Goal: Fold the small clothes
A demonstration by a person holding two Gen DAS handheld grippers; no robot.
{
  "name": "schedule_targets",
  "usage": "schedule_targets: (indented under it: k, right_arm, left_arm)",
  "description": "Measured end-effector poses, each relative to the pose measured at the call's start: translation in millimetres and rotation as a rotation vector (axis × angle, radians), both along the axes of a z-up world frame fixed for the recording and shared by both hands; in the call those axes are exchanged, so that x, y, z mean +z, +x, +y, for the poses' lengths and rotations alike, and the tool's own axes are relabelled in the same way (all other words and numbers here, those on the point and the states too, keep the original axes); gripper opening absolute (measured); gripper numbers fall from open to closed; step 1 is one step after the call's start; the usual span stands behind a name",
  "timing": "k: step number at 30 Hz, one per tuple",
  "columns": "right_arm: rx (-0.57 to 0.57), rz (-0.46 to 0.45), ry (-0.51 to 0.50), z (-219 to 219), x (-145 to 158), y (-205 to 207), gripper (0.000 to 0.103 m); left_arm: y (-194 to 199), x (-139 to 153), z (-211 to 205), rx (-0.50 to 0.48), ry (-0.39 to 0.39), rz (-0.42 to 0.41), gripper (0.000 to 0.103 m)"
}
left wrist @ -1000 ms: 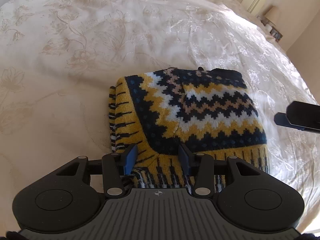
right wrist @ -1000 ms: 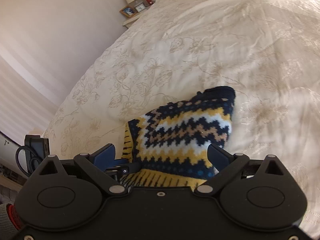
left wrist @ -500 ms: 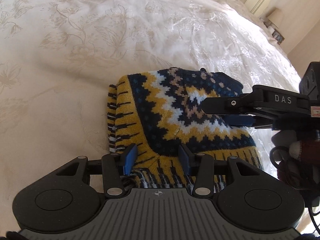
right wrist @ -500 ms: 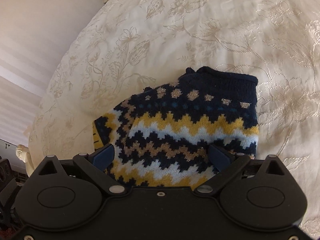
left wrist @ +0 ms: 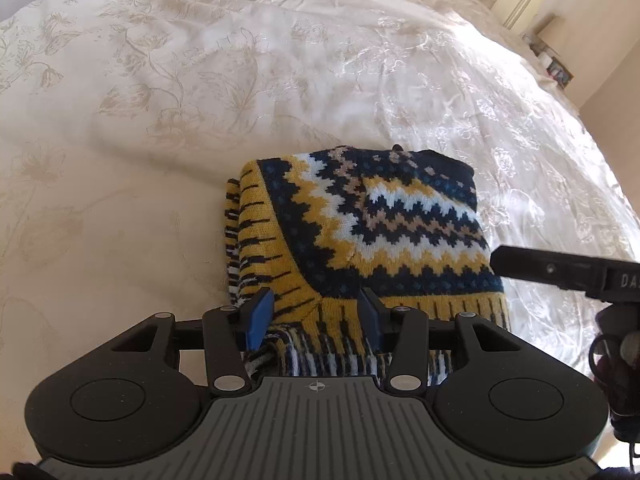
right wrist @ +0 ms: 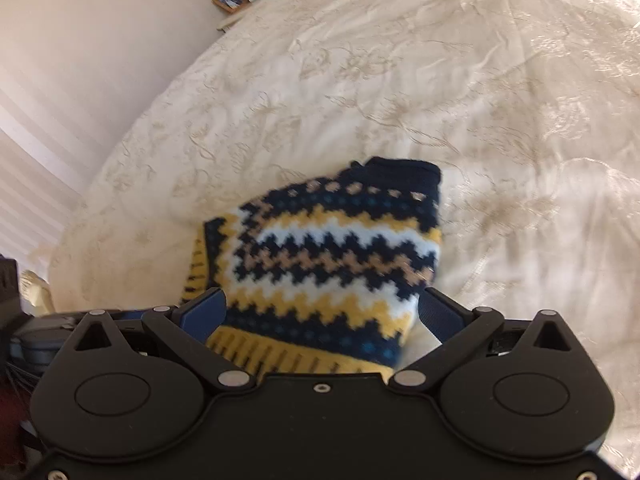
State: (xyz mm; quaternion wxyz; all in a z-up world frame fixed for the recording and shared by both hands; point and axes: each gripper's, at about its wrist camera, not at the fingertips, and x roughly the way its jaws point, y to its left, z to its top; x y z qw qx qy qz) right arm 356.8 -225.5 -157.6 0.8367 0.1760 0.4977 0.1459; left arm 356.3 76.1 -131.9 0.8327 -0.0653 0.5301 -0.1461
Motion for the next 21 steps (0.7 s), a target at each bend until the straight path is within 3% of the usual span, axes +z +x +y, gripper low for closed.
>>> schedule_targets:
  k: [4,7,17,19,21]
  right_arm:
    - [0.009,0.112,-0.173,1.2,-27.3,-9.7,0.102]
    - [-0.031,0.124,-0.124,-8.2,-37.0,-18.3,0.102]
    - [-0.037,-0.051,-0.092,-9.8,13.2,-39.7,0.102]
    - [-0.046,-0.082,-0.084,-10.7,23.0,-46.5,0.102]
    - [-0.06,-0.104,-0.095,-9.3,32.5,-53.2,0.102]
  left_arm:
    - [-9.2,0.5,-2.5,-0.01,0.025,-0.016,0.045]
    - [-13.6,1.4,-2.7,-0.011,0.034,-0.022,0.045]
    - [-41.3,25.8,-4.2,0.007,0.033,-0.085,0.046]
    - [-49.7,33.0,-5.8,0.003,0.036,-0.109,0.069]
    - [-56.5,39.2,-7.8,-0.003,0.041,-0.126,0.085]
